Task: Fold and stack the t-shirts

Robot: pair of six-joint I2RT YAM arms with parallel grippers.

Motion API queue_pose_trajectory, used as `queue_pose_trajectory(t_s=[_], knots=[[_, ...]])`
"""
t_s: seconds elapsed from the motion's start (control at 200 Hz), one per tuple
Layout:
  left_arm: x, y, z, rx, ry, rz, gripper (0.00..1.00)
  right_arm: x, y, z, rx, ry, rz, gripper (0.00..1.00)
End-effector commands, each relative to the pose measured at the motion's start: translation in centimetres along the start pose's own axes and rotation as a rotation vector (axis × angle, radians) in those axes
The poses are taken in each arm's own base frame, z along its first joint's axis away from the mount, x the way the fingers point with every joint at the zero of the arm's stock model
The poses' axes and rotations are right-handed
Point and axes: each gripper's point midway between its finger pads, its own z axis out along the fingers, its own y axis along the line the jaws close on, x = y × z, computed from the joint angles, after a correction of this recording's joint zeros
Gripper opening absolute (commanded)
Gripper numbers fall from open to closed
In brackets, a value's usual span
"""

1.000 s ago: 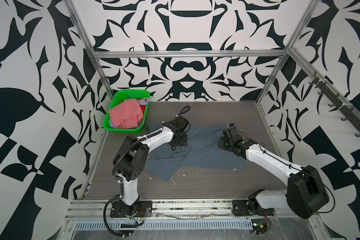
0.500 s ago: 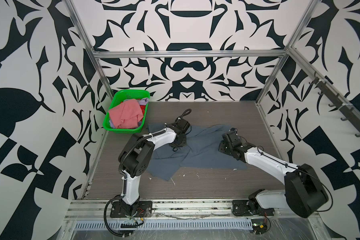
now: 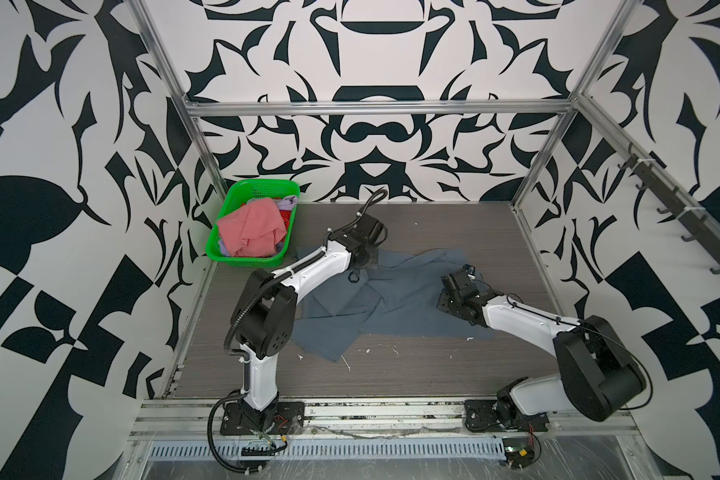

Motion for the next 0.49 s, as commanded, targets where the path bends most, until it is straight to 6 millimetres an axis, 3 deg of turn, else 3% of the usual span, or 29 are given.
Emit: queue_pose_trajectory(t_s=[0.0, 0.145, 0.215, 0.25, 0.305, 0.345, 0.435, 0.49], knots=[[-7.5, 1.6, -2.4, -0.1, -0.175, 0.166, 0.0, 0.5, -0.7, 0.6, 0.036, 0.007, -0.001, 0.47], [-15.6, 2.5, -0.1, -0.279, -0.37, 0.36, 0.01, 1.7, -2.0, 1.9, 0.095, 0.033, -0.022, 0.47], [-18.2, 3.1, 1.9, -0.346, -0.406, 0.396, 0.12, 2.1, -2.2, 2.4, 0.108, 0.05, -0.028, 0.46], [-19.4, 3.6, 2.9, -0.372, -0.425, 0.381, 0.26, 2.3, -2.1, 2.6, 0.108, 0.057, -0.029, 0.46], [-20.5, 4.5, 3.9, -0.386, -0.439, 0.353, 0.57, 2.3, -2.0, 2.7, 0.104, 0.064, -0.032, 0.46], [-21.0, 5.1, 4.0, -0.418, -0.451, 0.337, 0.72, 2.3, -1.8, 2.7, 0.099, 0.067, -0.032, 0.46], [-21.0, 6.4, 3.2, -0.463, -0.447, 0.321, 0.83, 1.7, -1.4, 2.1, 0.081, 0.053, -0.032, 0.46], [-20.2, 7.0, 2.5, -0.437, -0.43, 0.304, 0.84, 1.1, -1.0, 1.5, 0.061, 0.035, -0.026, 0.46]])
